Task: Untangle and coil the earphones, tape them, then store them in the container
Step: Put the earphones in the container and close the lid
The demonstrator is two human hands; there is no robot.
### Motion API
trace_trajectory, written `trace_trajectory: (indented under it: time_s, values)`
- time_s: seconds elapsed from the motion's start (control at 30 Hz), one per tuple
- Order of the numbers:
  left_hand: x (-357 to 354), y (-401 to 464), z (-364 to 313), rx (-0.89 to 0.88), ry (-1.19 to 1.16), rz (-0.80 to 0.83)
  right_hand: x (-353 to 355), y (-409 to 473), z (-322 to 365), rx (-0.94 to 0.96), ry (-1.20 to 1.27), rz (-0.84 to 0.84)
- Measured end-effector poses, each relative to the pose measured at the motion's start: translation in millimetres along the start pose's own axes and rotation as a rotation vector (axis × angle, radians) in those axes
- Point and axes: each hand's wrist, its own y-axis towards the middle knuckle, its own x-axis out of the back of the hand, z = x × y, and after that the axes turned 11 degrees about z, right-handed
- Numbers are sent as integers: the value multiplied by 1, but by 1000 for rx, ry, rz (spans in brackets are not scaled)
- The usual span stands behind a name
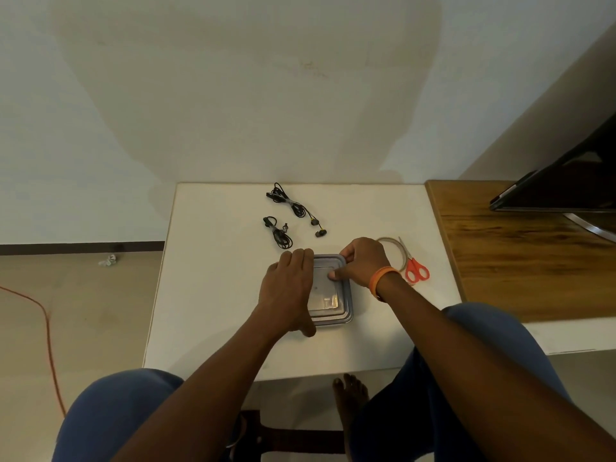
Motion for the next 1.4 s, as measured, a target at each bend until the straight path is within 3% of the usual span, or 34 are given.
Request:
trace_trajectory:
  time_s: [0.2,0.37,0.43,0.57,0.73,0.87,1.03,1.17,1.4]
  values:
    - [-4,2,4,-25,-64,-44,0,-3,-1,50,52,-54]
    - [-3,1,15,-95,-239,-26,14,-3,-10,-102,658,48]
    - [-2,-2,17,-110,-281,-18,11,-7,-17,-153,756,101]
    - [-4,-6,19,-141,-397,11,0,-9,-32,-164,707,95]
    - [-9,-8,25,-146,-535,-4,-1,-17,-29,-127,809,262]
    - [-14,-6,29,-143,-595,-40,0,-19,-31,-47,763,302]
    - [-16,-5,27,-169,-704,-150,1,-16,-32,9,585,206]
    - [-12,-8,21,-208,-818,-224,0,-14,-33,-22,589,134]
    - [-9,-6,23,-20,-1305,-190,-5,-12,-35,-37,660,124]
